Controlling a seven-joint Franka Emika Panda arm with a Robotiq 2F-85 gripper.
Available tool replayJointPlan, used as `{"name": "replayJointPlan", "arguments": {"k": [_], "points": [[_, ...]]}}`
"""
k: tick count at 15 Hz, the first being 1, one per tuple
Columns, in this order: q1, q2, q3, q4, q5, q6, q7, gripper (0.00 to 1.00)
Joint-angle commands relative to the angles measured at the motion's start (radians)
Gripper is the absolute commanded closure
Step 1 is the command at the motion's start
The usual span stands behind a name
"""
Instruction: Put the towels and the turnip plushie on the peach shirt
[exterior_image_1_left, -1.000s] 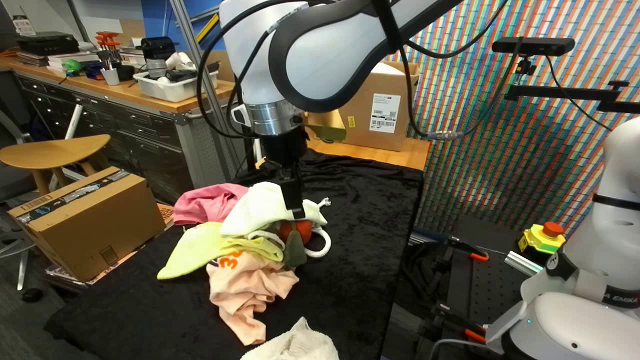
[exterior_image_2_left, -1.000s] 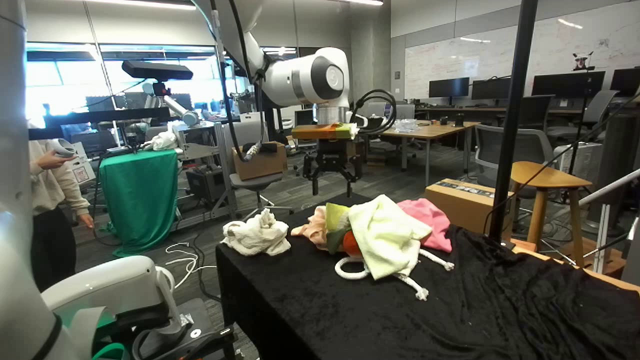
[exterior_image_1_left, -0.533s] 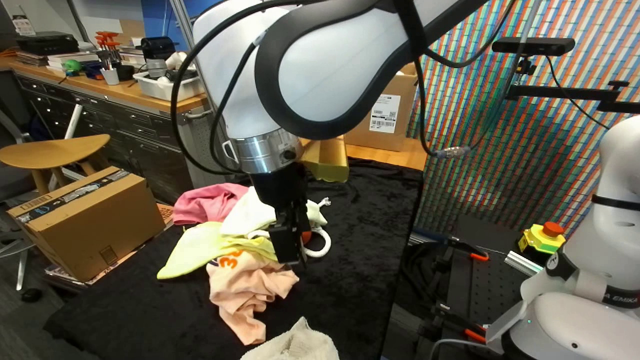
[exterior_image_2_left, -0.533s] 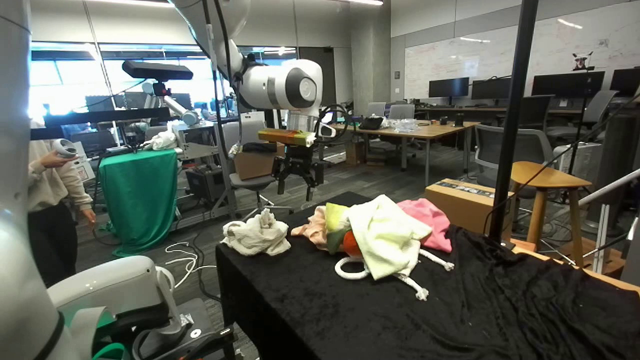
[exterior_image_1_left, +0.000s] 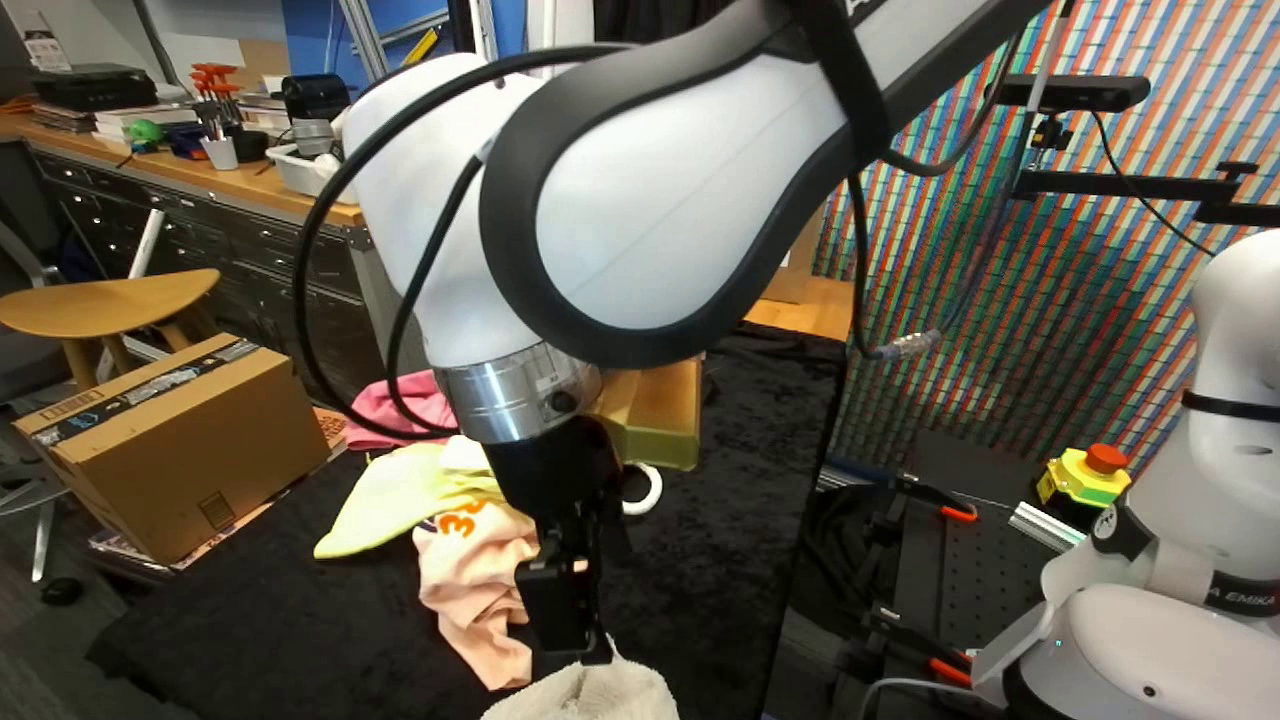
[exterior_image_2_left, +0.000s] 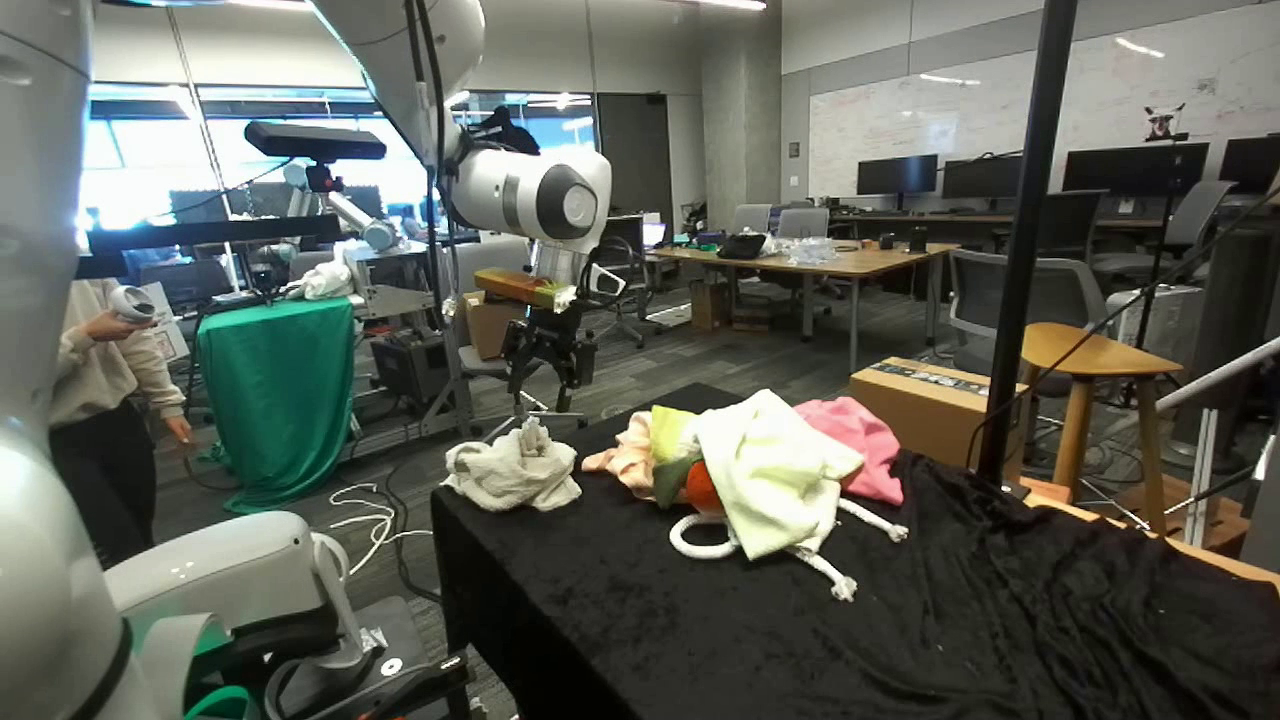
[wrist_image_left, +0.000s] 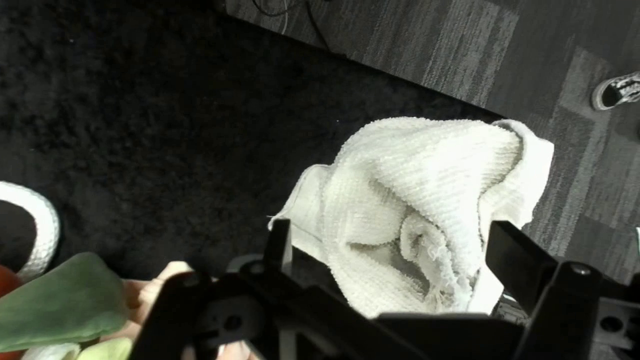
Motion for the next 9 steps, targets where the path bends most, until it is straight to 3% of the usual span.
{"name": "replayJointPlan", "arguments": {"k": [1, 9], "points": [[0.022, 0.040, 0.011, 0.023, 0.035, 0.022, 0.028, 0.00], [0.068, 0.126, 0.021, 0.040, 0.091, 0.093, 0.109, 0.00]]}}
